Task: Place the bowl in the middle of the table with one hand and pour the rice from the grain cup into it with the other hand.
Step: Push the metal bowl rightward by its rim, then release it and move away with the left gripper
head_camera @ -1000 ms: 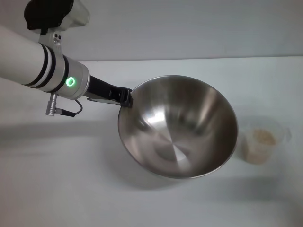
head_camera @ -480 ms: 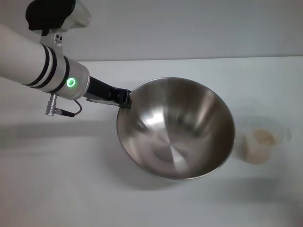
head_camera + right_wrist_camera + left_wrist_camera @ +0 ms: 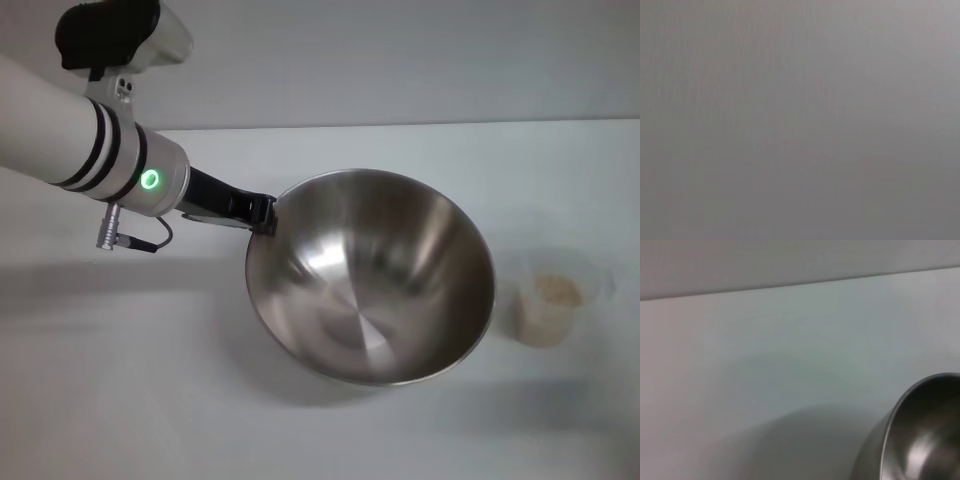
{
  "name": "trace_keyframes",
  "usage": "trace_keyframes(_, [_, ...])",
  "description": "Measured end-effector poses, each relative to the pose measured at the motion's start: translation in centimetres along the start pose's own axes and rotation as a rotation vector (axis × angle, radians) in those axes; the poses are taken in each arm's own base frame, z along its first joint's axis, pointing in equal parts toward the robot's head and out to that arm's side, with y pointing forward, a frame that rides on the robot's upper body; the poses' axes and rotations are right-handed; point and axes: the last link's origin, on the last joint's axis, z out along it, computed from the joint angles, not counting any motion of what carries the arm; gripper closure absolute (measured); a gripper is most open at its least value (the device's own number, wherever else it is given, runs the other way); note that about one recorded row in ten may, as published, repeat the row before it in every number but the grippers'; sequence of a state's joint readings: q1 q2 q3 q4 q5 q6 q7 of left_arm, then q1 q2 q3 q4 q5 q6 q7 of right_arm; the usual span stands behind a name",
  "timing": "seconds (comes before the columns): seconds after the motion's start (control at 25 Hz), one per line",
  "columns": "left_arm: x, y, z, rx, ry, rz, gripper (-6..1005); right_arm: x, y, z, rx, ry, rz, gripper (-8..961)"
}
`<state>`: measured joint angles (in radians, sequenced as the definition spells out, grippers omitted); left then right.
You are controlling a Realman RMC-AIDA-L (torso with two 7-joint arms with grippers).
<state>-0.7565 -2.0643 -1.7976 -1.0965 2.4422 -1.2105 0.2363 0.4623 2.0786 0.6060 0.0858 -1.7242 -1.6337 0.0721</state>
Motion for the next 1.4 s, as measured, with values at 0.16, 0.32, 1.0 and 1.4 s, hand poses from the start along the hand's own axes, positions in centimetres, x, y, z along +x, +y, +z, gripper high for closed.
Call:
trace_keyframes(0.16, [-0.06,-0.02,0.07,0.000,-0.003,-0.002,963,0.00,-0.03,-0.05,0.000,0.001,-0.001,320])
trace_keyframes(0.32, [-0.06,-0.01,0.08,0.000,-0.003,-0.002,963,0.00,-0.11,-0.16,0.002,0.002,-0.002,320])
trace_keyframes(1.0, [-0.11,-0.30,0.69,0.006,-0.008,0.011,964,-0.24,-0.28,-0.51,0.002,-0.012,-0.006,317])
trace_keyframes(1.4, [0.02,-0.48,0.61,0.006,-0.001,0.013,951,-0.24,-0.32,-0.57,0.003,-0.011,-0.006,317])
